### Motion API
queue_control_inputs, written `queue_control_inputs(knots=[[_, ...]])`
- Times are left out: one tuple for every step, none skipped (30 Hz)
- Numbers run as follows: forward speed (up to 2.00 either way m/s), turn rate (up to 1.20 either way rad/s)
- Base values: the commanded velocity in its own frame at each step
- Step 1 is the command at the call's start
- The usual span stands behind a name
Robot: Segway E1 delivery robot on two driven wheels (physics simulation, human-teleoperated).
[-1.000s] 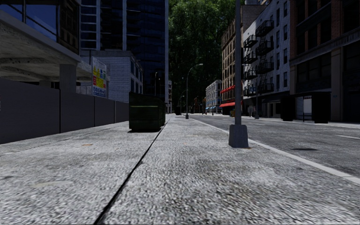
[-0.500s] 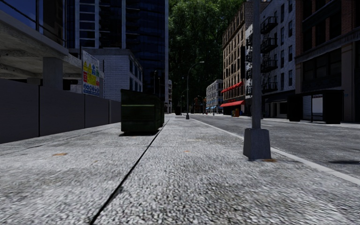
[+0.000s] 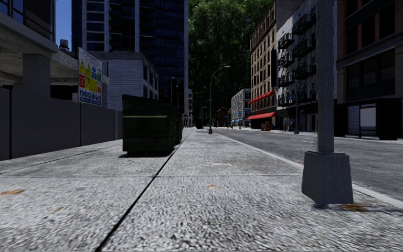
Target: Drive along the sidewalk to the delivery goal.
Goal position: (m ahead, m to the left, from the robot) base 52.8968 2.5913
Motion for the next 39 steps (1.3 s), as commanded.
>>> queue_control_inputs(knots=[[2.0,0.0],[2.0,0.0],[2.0,0.0],[2.0,0.0],[2.0,0.0],[2.0,0.0],[2.0,0.0],[2.0,0.0],[2.0,0.0],[2.0,0.0],[2.0,0.0],[2.0,0.0],[2.0,0.0],[2.0,0.0],[2.0,0.0],[2.0,0.0],[2.0,0.0],[2.0,0.0],[2.0,0.0],[2.0,0.0],[2.0,0.0],[2.0,0.0],[2.0,0.0],[2.0,0.0],[2.0,0.0],[2.0,0.0],[2.0,0.0],[2.0,0.0],[2.0,0.0],[2.0,0.0],[2.0,0.0],[2.0,0.0],[2.0,0.0],[2.0,0.0],[2.0,0.0],[2.0,0.0],[2.0,0.0],[2.0,0.0],[2.0,0.0]])
